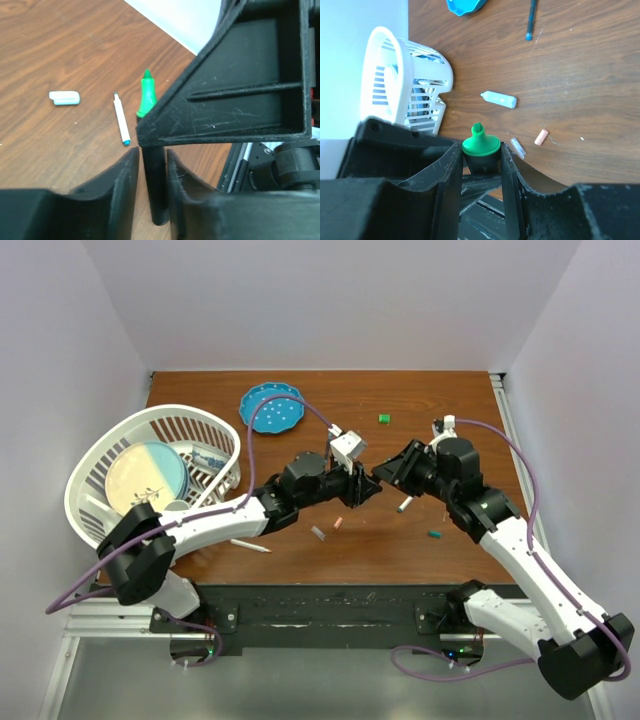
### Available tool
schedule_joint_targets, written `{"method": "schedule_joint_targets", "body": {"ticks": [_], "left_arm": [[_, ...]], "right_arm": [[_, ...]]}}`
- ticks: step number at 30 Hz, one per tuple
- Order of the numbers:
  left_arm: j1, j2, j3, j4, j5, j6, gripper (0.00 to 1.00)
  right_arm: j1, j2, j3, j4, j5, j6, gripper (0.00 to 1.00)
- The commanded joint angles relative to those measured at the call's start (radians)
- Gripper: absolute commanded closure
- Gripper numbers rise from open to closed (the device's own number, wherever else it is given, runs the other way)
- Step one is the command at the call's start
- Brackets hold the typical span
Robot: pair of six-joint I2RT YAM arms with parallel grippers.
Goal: Insert the pens into the pen caps
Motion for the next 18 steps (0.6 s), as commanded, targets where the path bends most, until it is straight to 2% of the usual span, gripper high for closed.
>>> {"method": "schedule_joint_targets", "body": {"ticks": [1, 2, 3, 5, 6, 9, 13, 14, 18], "left_arm": [[-0.003, 0.002, 0.039, 0.011, 0.043, 0.032, 0.88], [-0.001, -0.002, 0.040, 0.005, 0.048, 0.032, 0.95], [-0.001, -0.016, 0.039, -0.013, 0.051, 0.032, 1.00], [-0.001, -0.033, 0.037, -0.038, 0.043, 0.041, 1.00], [-0.001, -0.053, 0.037, -0.078, 0.017, 0.046, 1.00], [0.012, -0.100, 0.045, -0.177, -0.018, 0.075, 1.00], [0.057, -0.171, 0.057, -0.335, -0.076, 0.108, 1.00], [0.062, -0.204, 0.063, -0.418, -0.093, 0.113, 1.00], [0.066, -0.303, 0.083, -0.553, -0.173, 0.139, 1.00]], "right_arm": [[0.003, -0.005, 0.010, 0.084, -0.059, 0.011, 0.91], [0.004, -0.001, 0.013, 0.111, -0.073, 0.002, 0.85], [0.004, 0.009, 0.027, 0.116, -0.095, -0.030, 0.72], [0.004, 0.022, 0.056, 0.095, -0.084, -0.103, 0.59], [0.003, 0.036, 0.085, 0.094, -0.084, -0.129, 0.47], [0.003, 0.065, 0.164, 0.084, -0.052, -0.241, 0.32], [-0.010, 0.186, 0.303, 0.032, 0.086, -0.396, 0.25], [-0.013, 0.212, 0.327, 0.027, 0.104, -0.471, 0.25], [-0.054, 0.382, 0.456, 0.042, 0.137, -0.597, 0.25]]}}
